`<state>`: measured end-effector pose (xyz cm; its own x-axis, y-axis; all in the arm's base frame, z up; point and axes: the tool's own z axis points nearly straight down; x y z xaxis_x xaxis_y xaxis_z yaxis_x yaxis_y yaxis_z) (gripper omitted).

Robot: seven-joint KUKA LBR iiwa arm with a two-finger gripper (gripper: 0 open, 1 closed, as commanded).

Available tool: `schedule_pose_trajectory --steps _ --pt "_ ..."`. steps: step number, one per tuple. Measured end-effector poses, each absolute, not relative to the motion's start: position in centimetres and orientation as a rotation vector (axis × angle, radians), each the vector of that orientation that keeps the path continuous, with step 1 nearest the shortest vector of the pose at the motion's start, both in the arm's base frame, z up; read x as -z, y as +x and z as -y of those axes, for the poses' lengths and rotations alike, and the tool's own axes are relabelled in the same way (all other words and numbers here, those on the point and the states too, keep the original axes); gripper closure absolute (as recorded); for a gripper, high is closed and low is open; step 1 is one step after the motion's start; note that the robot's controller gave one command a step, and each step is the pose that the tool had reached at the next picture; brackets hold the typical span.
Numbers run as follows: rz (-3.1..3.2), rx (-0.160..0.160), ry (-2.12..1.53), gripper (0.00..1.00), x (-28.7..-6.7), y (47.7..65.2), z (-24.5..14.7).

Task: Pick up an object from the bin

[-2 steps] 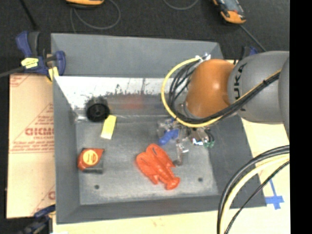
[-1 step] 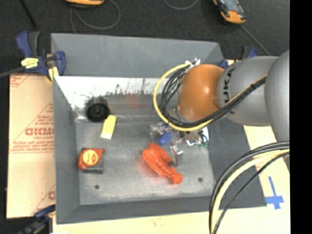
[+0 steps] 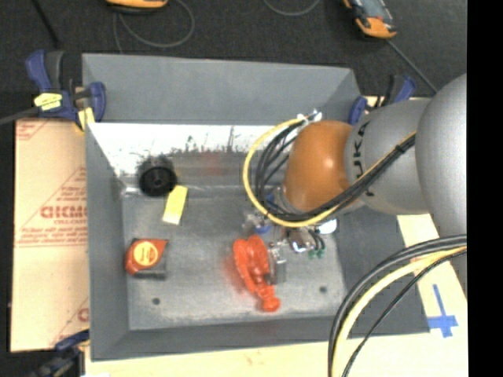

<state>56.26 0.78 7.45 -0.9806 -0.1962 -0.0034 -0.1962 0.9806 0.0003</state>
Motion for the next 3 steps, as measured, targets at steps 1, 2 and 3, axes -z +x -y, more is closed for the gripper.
schedule_pose_trajectory --steps 1,2,3 --pt "-3.080 -0.001 -0.610 1.00 -7.26 58.88 -2.58" --pt "-3.079 -0.001 -0.611 1.00 -7.26 58.88 -2.58" --pt "-3.028 0.002 -0.830 1.00 -7.25 59.06 -3.44"
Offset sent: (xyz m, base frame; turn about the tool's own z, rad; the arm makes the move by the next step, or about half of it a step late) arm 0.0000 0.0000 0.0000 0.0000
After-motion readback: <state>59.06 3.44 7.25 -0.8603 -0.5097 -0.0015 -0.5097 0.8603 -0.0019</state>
